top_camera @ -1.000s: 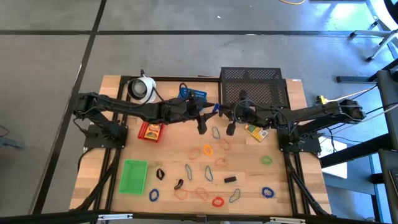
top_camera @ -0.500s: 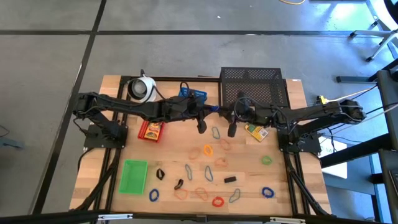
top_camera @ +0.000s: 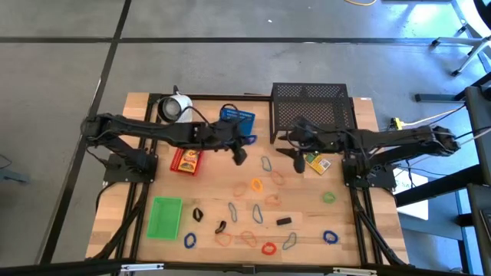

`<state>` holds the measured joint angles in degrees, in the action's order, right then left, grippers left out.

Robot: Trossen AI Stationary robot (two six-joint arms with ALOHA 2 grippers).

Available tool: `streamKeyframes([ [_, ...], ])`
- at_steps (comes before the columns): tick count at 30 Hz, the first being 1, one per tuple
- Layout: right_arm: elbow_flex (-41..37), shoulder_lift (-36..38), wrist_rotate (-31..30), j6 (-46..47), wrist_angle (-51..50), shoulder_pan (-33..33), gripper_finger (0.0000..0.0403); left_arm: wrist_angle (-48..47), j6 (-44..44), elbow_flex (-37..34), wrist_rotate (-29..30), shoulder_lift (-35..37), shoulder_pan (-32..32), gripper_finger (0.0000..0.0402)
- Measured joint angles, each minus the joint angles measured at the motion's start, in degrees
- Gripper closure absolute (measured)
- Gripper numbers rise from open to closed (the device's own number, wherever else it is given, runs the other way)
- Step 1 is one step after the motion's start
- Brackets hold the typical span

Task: Pick & Place Office Desk Supplies
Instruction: Put the blue spring keychain into the green bin

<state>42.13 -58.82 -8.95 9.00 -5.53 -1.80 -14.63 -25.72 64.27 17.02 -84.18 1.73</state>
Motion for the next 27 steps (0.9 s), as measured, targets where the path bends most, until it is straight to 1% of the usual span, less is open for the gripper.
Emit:
streamKeyframes([
  [2,0.0,1.7,0.9,1.5,-4.8,0.0,0.0177,-9.0,-6.0,0.0,-0.6,2.2,-1.0,0.0379],
  [3,0.0,2.3,1.1,2.6,-6.8,0.0,0.0175,-13.6,-9.5,0.0,-1.8,3.4,-1.7,0.0379],
  [6,0.0,3.0,1.1,6.0,-12.9,0.0,0.0175,-28.4,-19.7,0.0,-7.8,6.5,-5.3,0.0379],
  [9,0.0,2.8,1.1,10.4,-17.0,0.0,0.0181,-41.4,-31.8,0.0,-12.6,8.2,-11.6,0.0379],
  [12,0.0,1.8,1.1,14.3,-19.3,-0.1,0.0187,-48.6,-44.1,0.0,-15.5,8.7,-18.8,0.0379],
  [14,0.0,1.0,1.1,16.7,-19.4,-0.2,0.0191,-50.4,-51.8,0.0,-16.1,8.5,-23.7,0.0379],
  [17,0.0,-0.2,1.1,19.3,-19.4,-0.2,0.0197,-50.0,-62.3,0.0,-17.2,7.6,-30.3,0.0379],
  [22,0.0,-1.7,1.7,19.3,-19.4,-0.2,0.0205,-50.0,-79.0,0.0,-17.4,5.7,-39.8,0.0379],
  [27,0.0,-2.8,2.6,18.9,-19.4,-0.2,0.0209,-50.0,-90.9,0.0,-21.8,2.3,-46.7,0.0379],
])
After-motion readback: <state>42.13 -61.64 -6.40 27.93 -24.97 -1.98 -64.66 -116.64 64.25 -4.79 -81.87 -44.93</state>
